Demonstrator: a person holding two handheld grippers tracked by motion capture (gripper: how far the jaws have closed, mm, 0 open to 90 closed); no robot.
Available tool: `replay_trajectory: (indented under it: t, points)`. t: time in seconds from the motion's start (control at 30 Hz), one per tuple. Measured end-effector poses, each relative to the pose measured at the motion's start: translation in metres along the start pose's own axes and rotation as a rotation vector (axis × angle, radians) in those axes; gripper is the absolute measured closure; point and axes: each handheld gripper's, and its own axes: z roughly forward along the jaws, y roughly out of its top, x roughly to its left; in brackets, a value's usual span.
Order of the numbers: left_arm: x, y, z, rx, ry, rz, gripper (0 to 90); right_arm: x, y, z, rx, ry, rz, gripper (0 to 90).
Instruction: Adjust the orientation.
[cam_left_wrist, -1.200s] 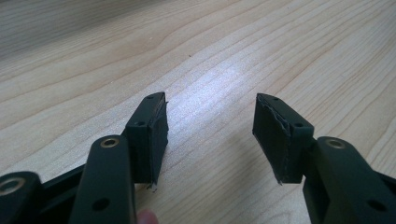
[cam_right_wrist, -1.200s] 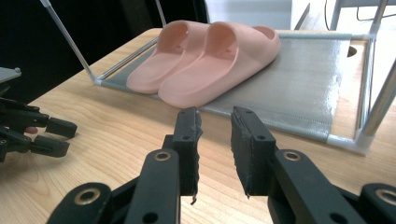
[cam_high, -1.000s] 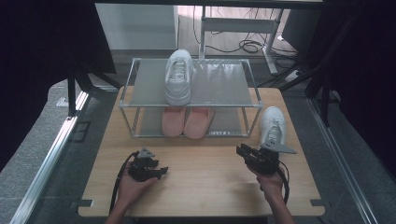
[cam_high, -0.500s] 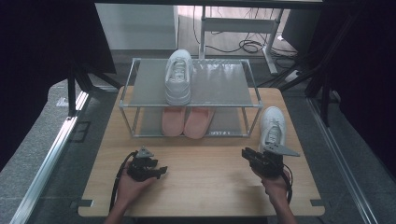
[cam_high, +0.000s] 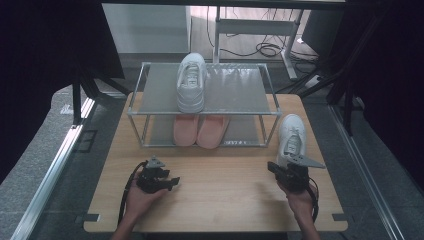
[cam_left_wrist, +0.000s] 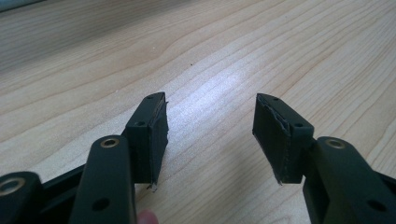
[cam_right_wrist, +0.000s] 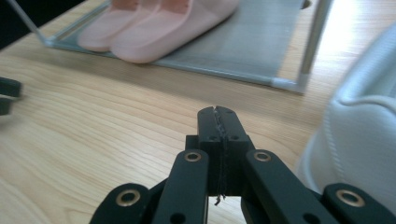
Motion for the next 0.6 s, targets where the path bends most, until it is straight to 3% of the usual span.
replay_trajectory:
  t: [0.37,0.6]
  points:
    - [0.0,0.001,0.0,0.003,-0.001,0.006,45.8,-0.012,-0.009,0.001,0.053,-0.177,-0.047,89.7]
    - [-0.001,0.001,0.002,0.005,-0.002,0.008,45.8,-0.021,-0.012,-0.001,0.048,-0.18,-0.019,89.7]
